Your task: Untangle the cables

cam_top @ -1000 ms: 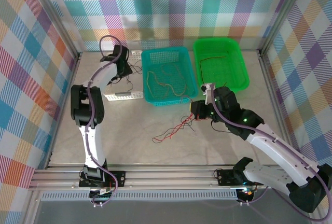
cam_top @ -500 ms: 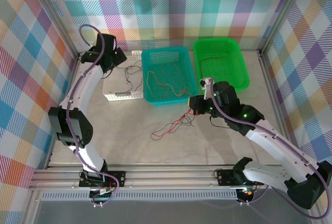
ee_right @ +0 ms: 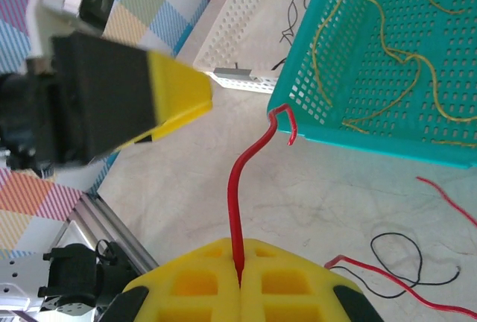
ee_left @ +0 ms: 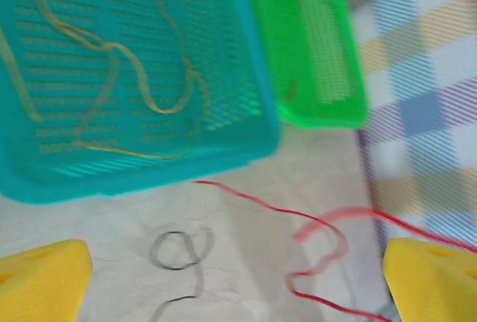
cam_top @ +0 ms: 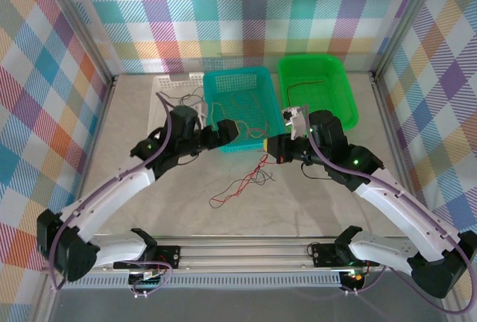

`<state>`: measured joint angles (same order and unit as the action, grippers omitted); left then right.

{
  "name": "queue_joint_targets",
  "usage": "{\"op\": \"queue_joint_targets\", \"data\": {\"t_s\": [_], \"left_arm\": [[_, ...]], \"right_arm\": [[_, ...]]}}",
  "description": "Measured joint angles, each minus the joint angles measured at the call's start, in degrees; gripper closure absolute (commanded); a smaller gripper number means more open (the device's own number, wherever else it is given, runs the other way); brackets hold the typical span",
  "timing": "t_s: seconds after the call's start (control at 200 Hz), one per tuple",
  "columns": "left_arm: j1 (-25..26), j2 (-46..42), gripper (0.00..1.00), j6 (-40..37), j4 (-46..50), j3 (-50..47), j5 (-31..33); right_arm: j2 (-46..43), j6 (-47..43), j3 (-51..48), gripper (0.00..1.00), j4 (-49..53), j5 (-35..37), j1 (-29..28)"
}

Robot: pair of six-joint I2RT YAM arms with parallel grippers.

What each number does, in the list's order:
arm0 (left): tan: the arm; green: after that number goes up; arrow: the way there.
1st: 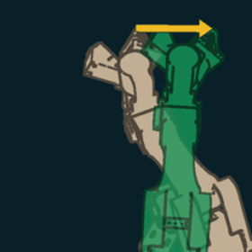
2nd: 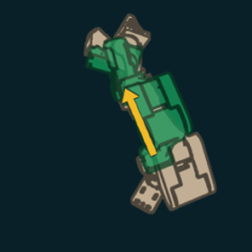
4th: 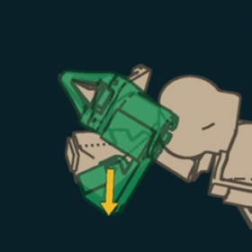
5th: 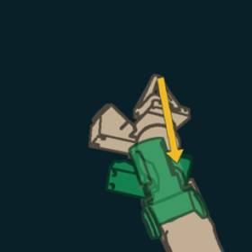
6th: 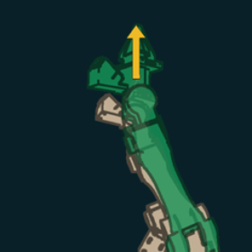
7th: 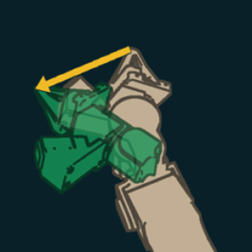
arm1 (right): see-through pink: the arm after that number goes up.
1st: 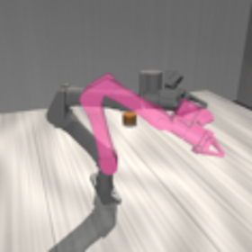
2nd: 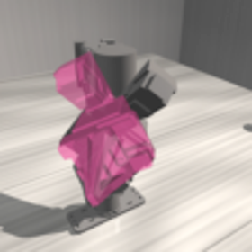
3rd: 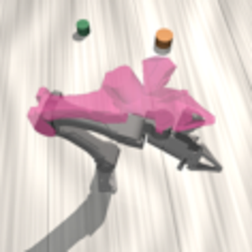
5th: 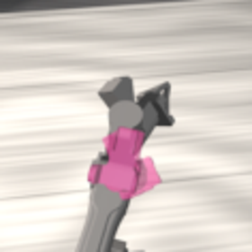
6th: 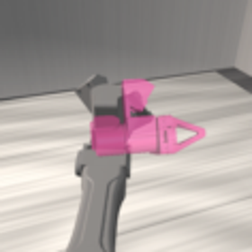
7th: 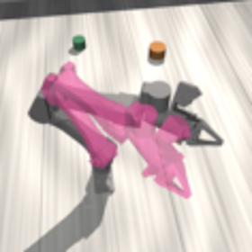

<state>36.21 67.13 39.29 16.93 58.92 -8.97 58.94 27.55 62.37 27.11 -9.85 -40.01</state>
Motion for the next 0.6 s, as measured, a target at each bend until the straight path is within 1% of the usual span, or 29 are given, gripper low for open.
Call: {"op": "queue_joint_targets", "data": {"t_s": [0.12,0.24,0.28,0.38,0.47,0.6], "left_arm": [[4.26,-4.66,0.01,-0.11,-5.09,-4.59,-3.76],[7.85,-7.13,0.06,-2.78,-6.16,-5.22,-7.30],[8.72,-7.87,0.07,-4.07,-6.19,-5.40,-8.22],[10.56,-10.43,0.14,-6.86,-5.92,-7.17,-9.79],[12.90,-12.28,0.17,-9.14,-4.15,-8.98,-10.36],[15.93,-12.17,0.19,-11.89,-1.27,-9.66,-10.34]], "right_arm": [[-0.46,0.02,0.00,1.00,-0.02,-1.11,0.00],[-0.72,0.02,0.00,1.00,-0.04,-2.03,0.00],[-0.76,0.02,0.00,1.00,0.00,-2.23,0.00],[-0.96,0.04,0.00,1.00,-0.02,-2.47,0.00],[-1.14,0.07,0.00,1.00,-0.02,-2.58,0.02],[-1.25,0.24,0.00,1.00,-0.02,-2.86,0.02]]}}
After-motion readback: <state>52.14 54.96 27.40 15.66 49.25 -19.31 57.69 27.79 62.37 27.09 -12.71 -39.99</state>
